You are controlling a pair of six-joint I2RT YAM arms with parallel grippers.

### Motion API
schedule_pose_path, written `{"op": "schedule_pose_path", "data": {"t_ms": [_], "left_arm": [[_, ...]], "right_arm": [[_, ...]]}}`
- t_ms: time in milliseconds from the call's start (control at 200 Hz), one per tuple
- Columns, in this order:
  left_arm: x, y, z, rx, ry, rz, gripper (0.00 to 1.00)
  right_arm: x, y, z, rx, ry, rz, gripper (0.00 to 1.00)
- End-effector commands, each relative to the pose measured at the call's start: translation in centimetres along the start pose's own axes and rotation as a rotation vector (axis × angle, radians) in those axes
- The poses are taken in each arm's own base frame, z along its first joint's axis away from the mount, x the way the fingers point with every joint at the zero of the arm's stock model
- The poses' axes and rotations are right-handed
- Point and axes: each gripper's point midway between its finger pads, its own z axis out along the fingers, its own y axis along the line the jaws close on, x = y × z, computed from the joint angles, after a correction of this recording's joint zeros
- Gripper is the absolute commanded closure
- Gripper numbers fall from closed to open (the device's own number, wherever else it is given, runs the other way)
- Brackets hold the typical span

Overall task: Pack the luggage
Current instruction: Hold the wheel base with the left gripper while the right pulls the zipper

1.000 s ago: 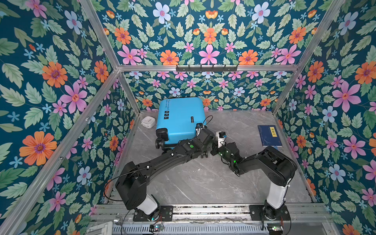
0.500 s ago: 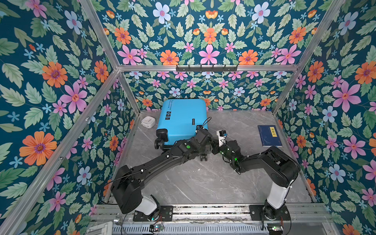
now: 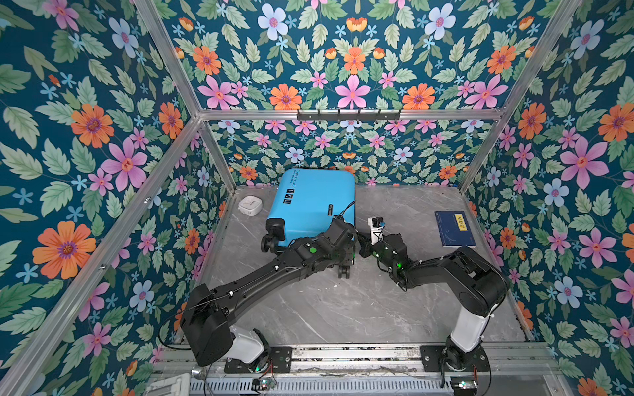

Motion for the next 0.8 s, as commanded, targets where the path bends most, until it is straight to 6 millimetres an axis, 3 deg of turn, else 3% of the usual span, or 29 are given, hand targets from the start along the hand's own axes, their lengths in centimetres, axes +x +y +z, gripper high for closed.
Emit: {"op": "schedule_pose_path", "data": {"t_ms": [0, 795], "left_arm": [[1.5, -2.3, -0.7, 0.112, 0.073, 0.08, 1.0], [3.5, -3.2, -2.7, 0.18, 0.11, 0.16, 1.0]], "right_arm": [[-3.4, -0.6, -0.2, 0.038, -0.12, -0.003, 1.0], [-4.6, -3.4, -1.0, 0.113, -0.117, -0.012, 1.0]]}}
